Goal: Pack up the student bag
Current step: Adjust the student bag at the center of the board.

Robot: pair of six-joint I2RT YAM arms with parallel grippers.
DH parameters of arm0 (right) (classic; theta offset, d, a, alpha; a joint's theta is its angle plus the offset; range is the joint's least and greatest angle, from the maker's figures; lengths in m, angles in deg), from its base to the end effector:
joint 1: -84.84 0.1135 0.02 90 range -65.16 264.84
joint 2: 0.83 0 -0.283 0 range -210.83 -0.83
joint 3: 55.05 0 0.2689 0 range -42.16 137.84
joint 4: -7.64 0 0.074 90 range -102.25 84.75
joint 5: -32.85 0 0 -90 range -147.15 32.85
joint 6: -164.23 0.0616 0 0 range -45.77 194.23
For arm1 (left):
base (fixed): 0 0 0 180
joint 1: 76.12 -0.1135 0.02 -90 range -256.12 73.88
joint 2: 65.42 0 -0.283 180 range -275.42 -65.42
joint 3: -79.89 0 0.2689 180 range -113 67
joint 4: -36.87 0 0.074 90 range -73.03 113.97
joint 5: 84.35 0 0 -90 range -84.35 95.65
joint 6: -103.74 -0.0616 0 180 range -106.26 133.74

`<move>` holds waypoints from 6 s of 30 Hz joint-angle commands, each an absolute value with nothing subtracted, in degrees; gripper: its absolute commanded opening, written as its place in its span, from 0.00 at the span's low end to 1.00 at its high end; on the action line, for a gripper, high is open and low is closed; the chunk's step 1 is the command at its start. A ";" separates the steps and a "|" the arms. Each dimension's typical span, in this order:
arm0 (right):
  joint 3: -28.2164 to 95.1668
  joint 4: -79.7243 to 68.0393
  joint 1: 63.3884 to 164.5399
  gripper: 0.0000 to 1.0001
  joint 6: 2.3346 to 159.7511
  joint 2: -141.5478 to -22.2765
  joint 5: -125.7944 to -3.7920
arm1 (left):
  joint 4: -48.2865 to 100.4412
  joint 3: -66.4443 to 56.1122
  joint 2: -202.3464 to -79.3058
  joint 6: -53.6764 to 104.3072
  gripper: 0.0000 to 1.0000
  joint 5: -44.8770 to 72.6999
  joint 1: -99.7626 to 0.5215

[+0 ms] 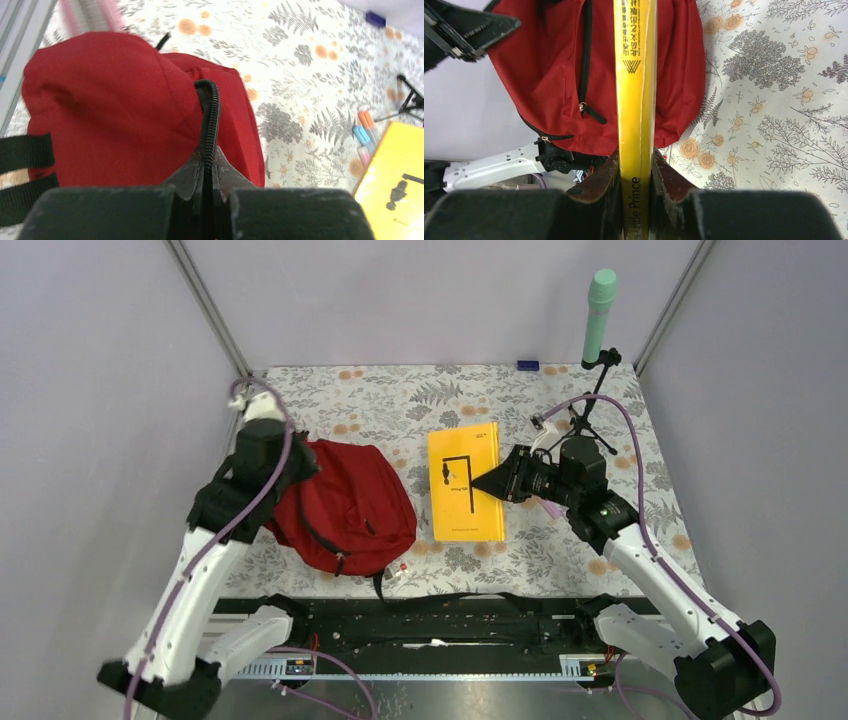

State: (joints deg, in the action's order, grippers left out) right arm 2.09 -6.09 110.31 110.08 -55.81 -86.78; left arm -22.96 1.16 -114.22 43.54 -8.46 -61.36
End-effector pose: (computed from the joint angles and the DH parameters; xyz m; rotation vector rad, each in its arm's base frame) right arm 0.2137 0.1355 0.3298 -0.2332 1.9022 1.2058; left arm 0.1804 -0.0320 0.3939 -0.4193 2.0400 -0.2177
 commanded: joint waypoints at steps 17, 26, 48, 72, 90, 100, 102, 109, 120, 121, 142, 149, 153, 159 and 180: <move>7.17 -7.65 110.17 0.00 105.40 -51.63 -77.97 | -13.92 -40.12 -153.78 32.92 0.00 -16.80 -32.75; 4.60 -8.24 110.16 0.00 104.52 -50.33 -74.58 | -11.41 -33.39 -152.68 32.76 0.00 -16.79 -31.60; -7.49 -1.93 110.15 0.00 105.65 -51.13 -73.66 | -19.80 7.64 -134.27 47.81 0.28 -30.16 -40.48; -6.91 0.20 110.15 0.00 105.77 -55.37 -77.33 | -36.73 5.19 -118.58 52.42 0.75 -37.41 -40.44; -6.83 0.47 110.15 0.00 105.80 -56.98 -77.98 | -41.21 1.26 -116.31 52.66 0.65 -40.60 -40.44; -6.69 0.38 110.13 0.00 105.65 -57.12 -78.18 | -36.05 0.51 -114.93 48.22 0.11 -35.80 -40.44; -6.57 0.10 110.15 0.00 105.39 -57.04 -78.05 | -32.38 0.33 -114.97 43.69 0.02 -32.92 -40.35; -6.41 -0.50 110.16 0.00 105.06 -57.09 -77.79 | -18.65 -2.75 -121.59 35.63 0.00 -23.33 -38.78; -6.77 -2.30 110.15 0.00 104.05 -56.13 -76.26 | -10.24 -8.88 -145.50 33.37 0.00 -19.76 -31.55; -6.81 -2.56 110.15 0.00 103.97 -56.09 -76.15 | -10.26 -8.50 -146.48 34.12 0.00 -19.67 -31.35; -6.43 -0.91 110.15 0.00 104.93 -58.74 -76.91 | -14.04 -3.94 -135.57 39.66 0.80 -9.19 -31.32; -5.85 -1.20 110.15 0.00 104.54 -59.61 -76.92 | -21.13 -8.51 -133.77 36.70 0.98 -20.24 -32.10; -6.07 -1.27 110.11 0.00 104.26 -59.85 -76.85 | -22.42 -9.62 -131.27 35.68 0.99 -20.03 -37.50; -5.46 -2.95 110.15 0.00 103.48 -59.11 -76.46 | -25.35 -9.70 -127.05 34.33 0.99 -19.47 -51.02; -2.14 -14.63 110.15 0.00 100.71 -47.16 -73.28 | -23.55 -0.74 -134.20 28.05 0.95 -29.10 -70.99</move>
